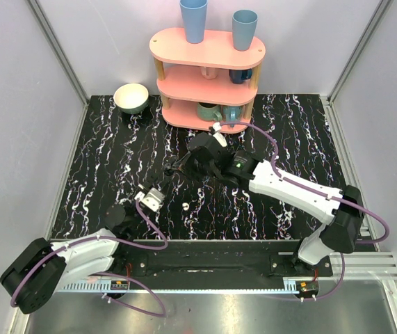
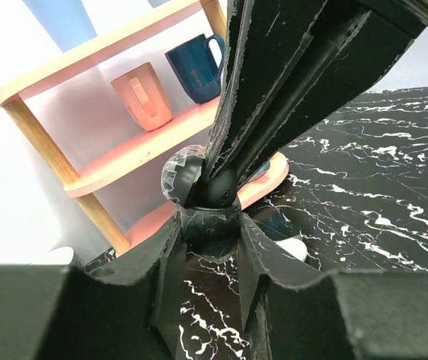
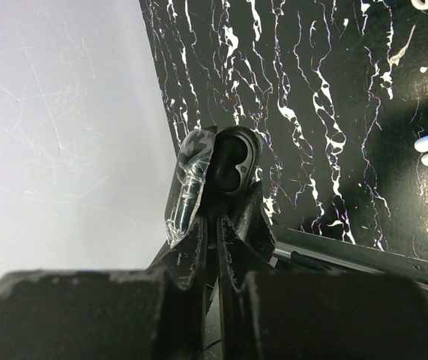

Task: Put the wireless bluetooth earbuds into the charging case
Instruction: Insert the left earbud into the left side groove of the charging case.

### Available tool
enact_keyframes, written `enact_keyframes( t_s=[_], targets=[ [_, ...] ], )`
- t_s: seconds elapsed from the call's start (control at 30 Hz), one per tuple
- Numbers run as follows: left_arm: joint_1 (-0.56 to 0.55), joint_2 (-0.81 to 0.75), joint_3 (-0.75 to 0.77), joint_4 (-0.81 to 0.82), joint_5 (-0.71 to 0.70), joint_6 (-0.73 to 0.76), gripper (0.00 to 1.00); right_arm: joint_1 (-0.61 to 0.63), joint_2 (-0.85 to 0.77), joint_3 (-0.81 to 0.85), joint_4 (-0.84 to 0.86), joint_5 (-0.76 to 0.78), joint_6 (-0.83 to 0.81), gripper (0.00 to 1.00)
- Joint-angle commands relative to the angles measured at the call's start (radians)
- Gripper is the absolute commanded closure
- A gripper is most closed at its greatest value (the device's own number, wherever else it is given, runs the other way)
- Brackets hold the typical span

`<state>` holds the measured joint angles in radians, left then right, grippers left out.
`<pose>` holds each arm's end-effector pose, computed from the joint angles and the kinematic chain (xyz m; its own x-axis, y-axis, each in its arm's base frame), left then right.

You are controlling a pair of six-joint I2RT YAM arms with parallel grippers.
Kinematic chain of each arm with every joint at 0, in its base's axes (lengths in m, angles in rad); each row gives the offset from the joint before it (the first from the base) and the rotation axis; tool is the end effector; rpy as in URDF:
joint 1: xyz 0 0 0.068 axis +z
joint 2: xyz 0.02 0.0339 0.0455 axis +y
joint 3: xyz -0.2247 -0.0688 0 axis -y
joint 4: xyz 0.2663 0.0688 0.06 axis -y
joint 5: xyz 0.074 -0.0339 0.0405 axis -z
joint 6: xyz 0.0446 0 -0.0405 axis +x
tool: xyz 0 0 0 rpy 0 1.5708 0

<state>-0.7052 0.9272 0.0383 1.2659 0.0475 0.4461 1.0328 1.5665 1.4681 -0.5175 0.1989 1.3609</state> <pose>0.1584 -0.1376 0.1680 0.5467 0.1006 -0.8312 0.4935 0.7633 0.4169 0.2054 0.3270 0.3037 -0.8042 0.5234 -0.2817 0.1313 0.6187 0.7746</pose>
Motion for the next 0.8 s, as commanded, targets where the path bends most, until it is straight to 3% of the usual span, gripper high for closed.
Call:
enact_keyframes(
  t_s=[0.0, 0.17, 0.33, 0.77],
  targets=[
    [-0.004, -0.001, 0.028, 0.379, 0.034, 0.022, 1.0, -0.002, 0.029, 0.035, 0.008, -0.03, 0.018, 1.0],
    [-0.004, -0.011, 0.026, 0.38, 0.045, 0.022, 1.0, -0.011, 0.044, 0.037, 0.016, -0.064, 0.029, 1.0],
    [-0.004, -0.018, 0.02, 0.378, 0.057, 0.019, 1.0, -0.019, 0.053, 0.044, 0.037, -0.093, 0.03, 0.89],
    [-0.004, -0.027, 0.011, 0.379, 0.046, -0.02, 1.0, -0.024, 0.07, 0.061, 0.071, -0.148, -0.005, 0.74]
  ],
)
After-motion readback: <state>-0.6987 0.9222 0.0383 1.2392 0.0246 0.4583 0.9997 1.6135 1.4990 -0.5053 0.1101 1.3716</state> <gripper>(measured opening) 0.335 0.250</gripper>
